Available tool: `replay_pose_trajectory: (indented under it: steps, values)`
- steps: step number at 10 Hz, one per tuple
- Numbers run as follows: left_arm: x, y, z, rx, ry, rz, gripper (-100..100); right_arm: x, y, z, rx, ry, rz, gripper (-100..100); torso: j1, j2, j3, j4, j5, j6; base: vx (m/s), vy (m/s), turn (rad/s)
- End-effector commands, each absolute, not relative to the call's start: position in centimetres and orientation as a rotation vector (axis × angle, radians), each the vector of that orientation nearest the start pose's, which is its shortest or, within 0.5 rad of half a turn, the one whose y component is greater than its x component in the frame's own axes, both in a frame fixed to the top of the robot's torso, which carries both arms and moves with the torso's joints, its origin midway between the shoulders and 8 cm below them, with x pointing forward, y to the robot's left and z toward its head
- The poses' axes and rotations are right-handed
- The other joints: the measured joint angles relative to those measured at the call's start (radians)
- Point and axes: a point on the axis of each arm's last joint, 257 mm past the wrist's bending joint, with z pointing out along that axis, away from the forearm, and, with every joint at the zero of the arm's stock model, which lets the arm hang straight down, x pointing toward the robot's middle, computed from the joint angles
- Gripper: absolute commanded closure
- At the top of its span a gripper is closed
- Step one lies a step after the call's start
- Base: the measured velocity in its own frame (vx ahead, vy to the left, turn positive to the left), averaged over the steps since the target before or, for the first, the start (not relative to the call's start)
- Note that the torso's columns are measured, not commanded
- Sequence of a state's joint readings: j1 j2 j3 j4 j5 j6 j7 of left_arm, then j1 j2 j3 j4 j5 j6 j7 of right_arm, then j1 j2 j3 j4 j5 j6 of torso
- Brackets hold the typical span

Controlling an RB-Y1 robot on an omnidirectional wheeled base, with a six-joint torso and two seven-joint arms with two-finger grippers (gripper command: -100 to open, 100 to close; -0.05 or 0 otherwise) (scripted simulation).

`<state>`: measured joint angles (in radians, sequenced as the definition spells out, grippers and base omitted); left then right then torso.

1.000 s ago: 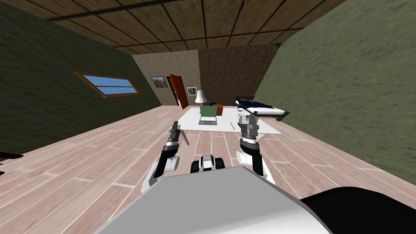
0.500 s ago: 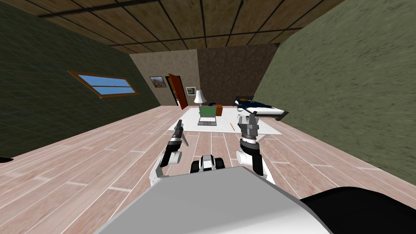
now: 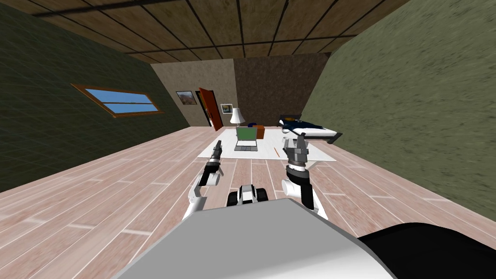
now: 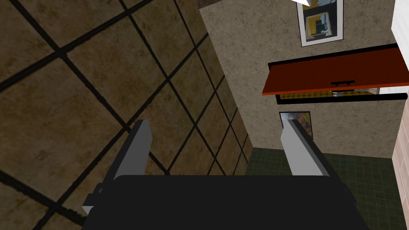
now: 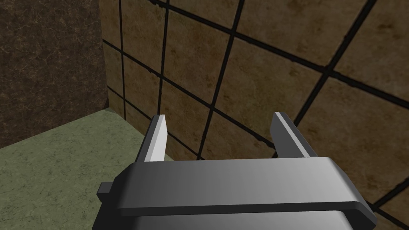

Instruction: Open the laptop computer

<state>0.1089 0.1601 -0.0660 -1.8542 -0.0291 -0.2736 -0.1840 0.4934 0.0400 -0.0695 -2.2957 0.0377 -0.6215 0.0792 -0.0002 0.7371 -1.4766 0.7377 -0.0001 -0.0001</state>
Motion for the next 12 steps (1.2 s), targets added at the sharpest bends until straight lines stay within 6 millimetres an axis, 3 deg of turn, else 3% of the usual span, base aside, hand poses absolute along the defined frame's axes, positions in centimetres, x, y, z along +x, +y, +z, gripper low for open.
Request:
replay_pose_trajectory:
  steps: [1, 5, 12]
  values:
    - [51.1, 21.1, -7.8, -0.612, 1.073, -1.160, -100, 31.5, -29.3, 5.5, 0.510, 0.522, 1.163, 0, 0.001, 0.002, 0.001, 0.000, 0.000, 0.000, 0.032, -0.013, -0.014]
    - [54.7, 20.1, -8.5, -0.615, 1.123, -1.151, -100, 31.5, -29.3, 5.5, 0.510, 0.522, 1.163, 0, 0.000, 0.001, 0.001, 0.000, 0.000, 0.000, 0.044, -0.011, -0.023]
    - [58.8, 19.1, -9.3, -0.620, 1.185, -1.131, -100, 31.5, -29.3, 5.5, 0.510, 0.522, 1.163, 0, 0.000, 0.000, 0.000, 0.000, 0.000, 0.000, 0.030, -0.008, -0.015]
